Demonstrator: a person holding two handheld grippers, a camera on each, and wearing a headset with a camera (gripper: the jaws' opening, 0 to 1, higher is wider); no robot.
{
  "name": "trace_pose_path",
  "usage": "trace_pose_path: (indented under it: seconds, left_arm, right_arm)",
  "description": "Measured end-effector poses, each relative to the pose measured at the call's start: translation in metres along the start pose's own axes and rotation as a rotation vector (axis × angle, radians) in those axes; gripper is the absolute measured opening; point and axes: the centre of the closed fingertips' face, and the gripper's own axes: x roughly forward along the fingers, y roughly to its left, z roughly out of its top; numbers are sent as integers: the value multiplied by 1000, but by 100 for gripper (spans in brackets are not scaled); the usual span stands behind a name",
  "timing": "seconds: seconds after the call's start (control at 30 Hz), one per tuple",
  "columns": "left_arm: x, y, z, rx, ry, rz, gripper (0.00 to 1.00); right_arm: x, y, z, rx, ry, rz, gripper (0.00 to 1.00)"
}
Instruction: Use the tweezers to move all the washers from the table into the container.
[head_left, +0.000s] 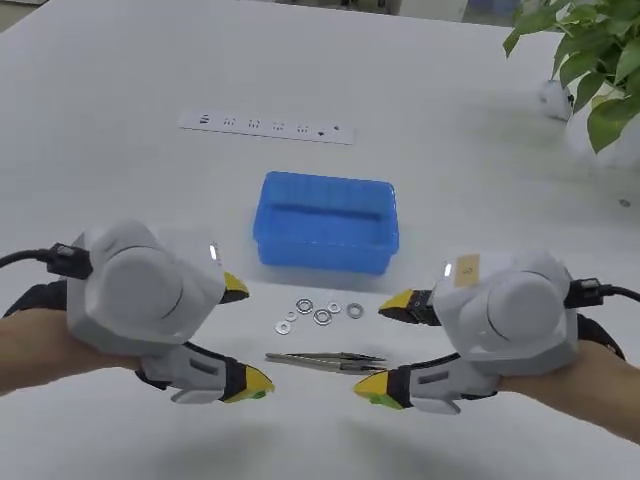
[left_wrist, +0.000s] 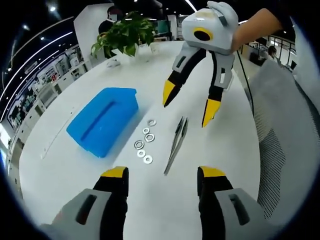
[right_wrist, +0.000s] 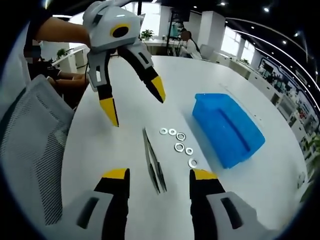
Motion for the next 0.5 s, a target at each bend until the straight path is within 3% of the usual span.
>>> trace_pose_path:
  seconds: [0.07, 0.2, 0.37, 0.5]
  left_arm:
    - [5, 0, 4, -46, -7, -12, 58]
    - [17, 4, 8, -49, -16, -10, 49]
    - [23, -3, -6, -7, 45, -59, 48]
    - [27, -4, -13, 15, 68, -64, 43]
  right_arm:
    - [4, -1, -2, 18, 15, 17, 46]
    - [11, -7, 0, 54, 10, 13, 41]
    - [18, -5, -2, 41, 18, 33, 35]
    - [25, -2, -8, 12, 42, 56, 32]
